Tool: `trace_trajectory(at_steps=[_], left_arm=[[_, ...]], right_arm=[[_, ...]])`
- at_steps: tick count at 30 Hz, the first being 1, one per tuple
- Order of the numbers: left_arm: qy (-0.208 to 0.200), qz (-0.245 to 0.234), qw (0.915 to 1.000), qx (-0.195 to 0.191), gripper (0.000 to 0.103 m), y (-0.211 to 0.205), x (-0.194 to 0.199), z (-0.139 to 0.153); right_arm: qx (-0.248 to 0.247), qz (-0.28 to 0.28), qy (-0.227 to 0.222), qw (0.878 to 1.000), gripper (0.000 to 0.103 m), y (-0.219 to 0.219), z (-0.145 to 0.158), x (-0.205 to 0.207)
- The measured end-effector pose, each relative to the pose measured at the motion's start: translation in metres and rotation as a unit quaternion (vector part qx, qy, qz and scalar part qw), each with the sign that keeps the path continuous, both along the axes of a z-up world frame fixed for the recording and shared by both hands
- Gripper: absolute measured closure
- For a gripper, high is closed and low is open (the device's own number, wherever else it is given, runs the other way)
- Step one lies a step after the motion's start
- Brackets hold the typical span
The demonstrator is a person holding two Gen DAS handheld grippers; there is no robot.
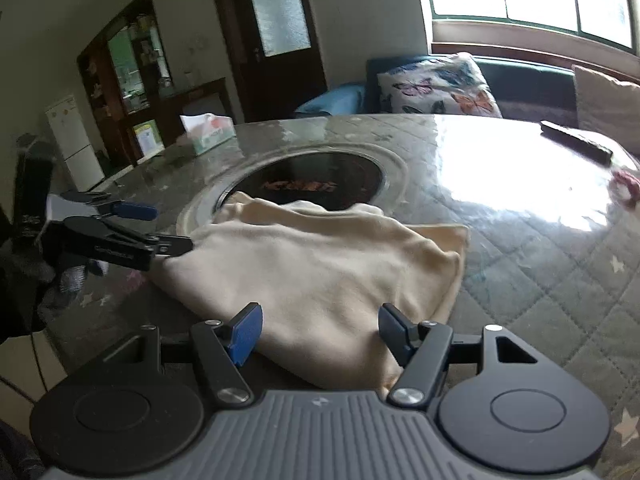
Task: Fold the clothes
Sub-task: 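Withdraw both grippers from the folded sweatshirt, then grasp the sweatshirt bundle edge with the left gripper while the right gripper grasps it too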
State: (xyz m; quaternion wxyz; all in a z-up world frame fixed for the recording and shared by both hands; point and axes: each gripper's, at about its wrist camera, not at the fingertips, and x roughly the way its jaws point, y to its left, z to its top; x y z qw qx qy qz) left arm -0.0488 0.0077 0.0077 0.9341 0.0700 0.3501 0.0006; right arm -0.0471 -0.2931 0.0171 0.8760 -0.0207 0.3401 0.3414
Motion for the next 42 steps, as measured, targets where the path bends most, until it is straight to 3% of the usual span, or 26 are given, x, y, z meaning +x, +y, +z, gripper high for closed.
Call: trace_trajectory(at_steps=[6,12,18,25,30,36,38,40,42], left_arm=[[0.004,0.001,1.0,-0.006,0.007,0.003,-0.001,0.0],[0.005,0.016,0.9994,-0.032,0.006,0.016,-0.001,0.007],[-0.006,0.039,0.9979,-0.052,0.0,0.035,-0.002,0.018],[-0.004,0.081,0.9913,-0.103,0.0,0.064,0.004,0.027],[0.01,0.088,0.9856,-0.144,0.001,0.072,0.006,0.025],[0.036,0.087,0.9752,-0.201,0.004,0.076,0.01,0.018],[0.043,0.088,0.9708,-0.219,0.004,0.076,0.012,0.016],[0.05,0.09,0.9656,-0.239,0.004,0.078,0.013,0.015],[0.057,0.092,0.9596,-0.26,0.004,0.079,0.015,0.015]], right_arm=[[-0.007,0.011,0.02,1.0,0.037,0.002,-0.009,-0.003],[-0.02,0.039,-0.007,0.999,0.037,0.016,0.007,-0.006],[-0.054,0.095,-0.036,0.993,0.037,0.058,0.012,-0.004],[-0.099,0.184,-0.077,0.975,0.039,0.123,0.009,-0.011],[-0.151,0.241,-0.123,0.951,0.041,0.17,-0.001,-0.026],[-0.184,0.261,-0.141,0.937,0.057,0.199,-0.012,-0.033],[-0.192,0.26,-0.149,0.934,0.065,0.203,-0.016,-0.035],[-0.198,0.254,-0.158,0.933,0.081,0.204,-0.019,-0.037],[-0.187,0.248,-0.156,0.938,0.087,0.2,-0.016,-0.037]])
